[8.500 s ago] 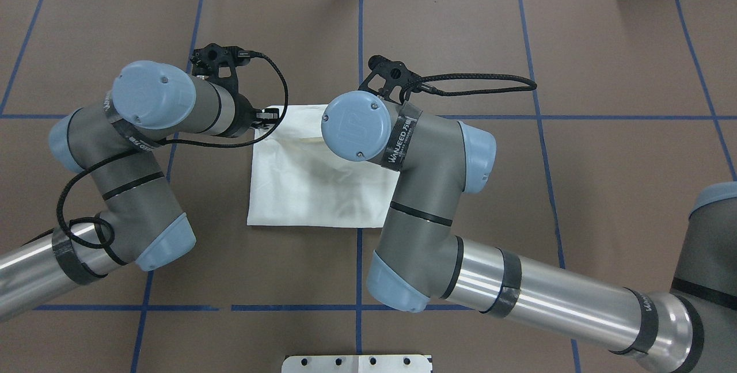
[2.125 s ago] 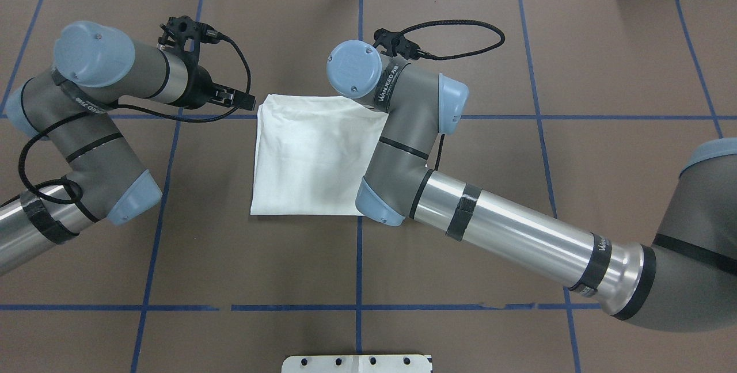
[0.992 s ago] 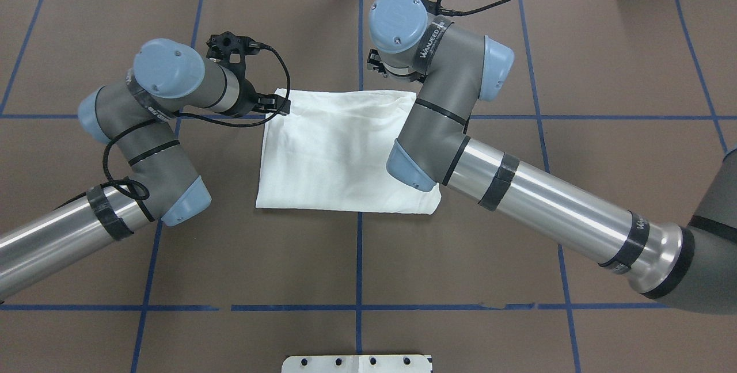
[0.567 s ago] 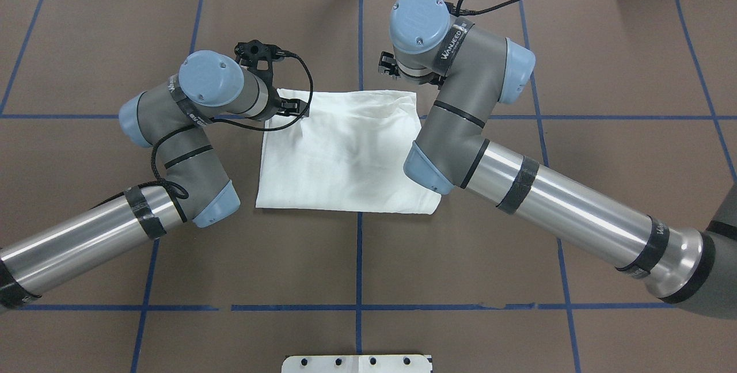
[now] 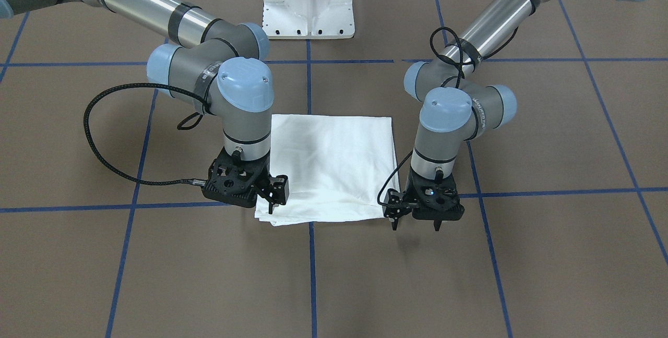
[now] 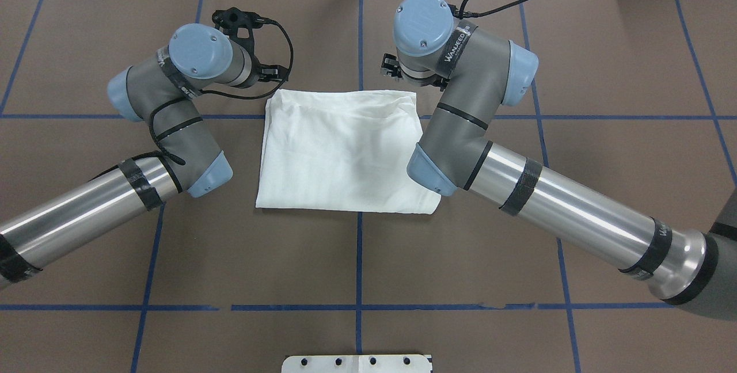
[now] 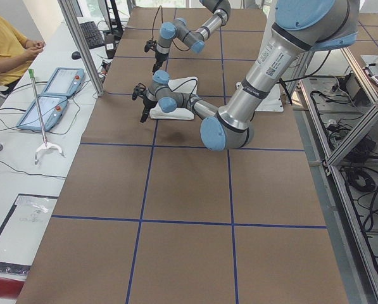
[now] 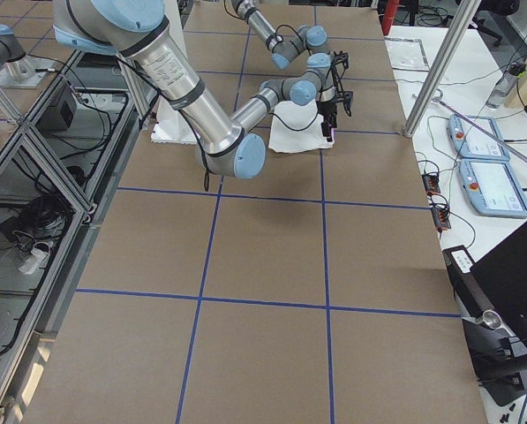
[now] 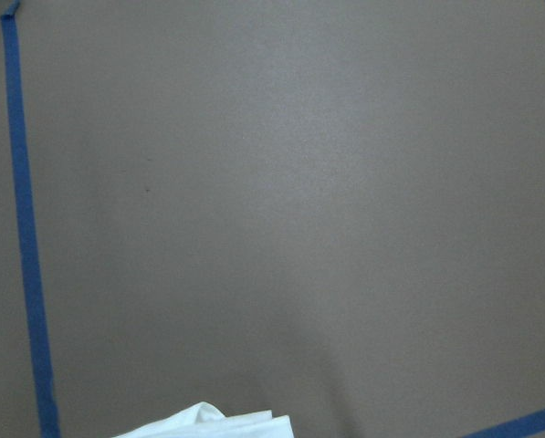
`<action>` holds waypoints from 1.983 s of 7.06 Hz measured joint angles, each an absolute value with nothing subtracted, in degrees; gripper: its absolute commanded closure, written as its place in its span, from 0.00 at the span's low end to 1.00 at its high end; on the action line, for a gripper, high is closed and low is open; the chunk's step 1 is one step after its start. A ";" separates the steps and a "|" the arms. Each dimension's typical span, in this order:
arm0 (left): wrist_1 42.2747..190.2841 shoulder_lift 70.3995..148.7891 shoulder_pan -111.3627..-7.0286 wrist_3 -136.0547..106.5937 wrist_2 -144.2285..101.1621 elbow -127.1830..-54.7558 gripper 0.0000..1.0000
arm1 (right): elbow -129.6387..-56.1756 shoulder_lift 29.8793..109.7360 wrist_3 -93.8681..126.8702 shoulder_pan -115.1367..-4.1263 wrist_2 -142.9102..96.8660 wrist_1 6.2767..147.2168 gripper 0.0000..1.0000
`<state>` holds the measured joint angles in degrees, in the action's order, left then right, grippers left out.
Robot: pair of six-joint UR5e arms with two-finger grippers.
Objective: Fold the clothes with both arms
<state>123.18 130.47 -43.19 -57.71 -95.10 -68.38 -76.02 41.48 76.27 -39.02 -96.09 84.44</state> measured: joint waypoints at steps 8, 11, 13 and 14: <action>90.63 107.39 -70.35 -7.33 -120.46 -108.99 0.00 | -100.81 70.52 21.59 -69.90 -125.39 97.61 0.00; 91.65 91.06 -83.29 4.04 -129.31 -107.89 0.00 | -100.50 89.65 0.02 -86.19 -132.76 97.36 0.00; 93.24 86.12 -86.28 4.77 -130.09 -105.55 0.00 | -101.00 99.48 -1.77 -91.69 -131.79 93.94 0.00; 93.05 84.68 -86.90 4.90 -130.83 -105.28 0.00 | -101.49 102.35 -1.92 -93.05 -130.74 92.11 0.00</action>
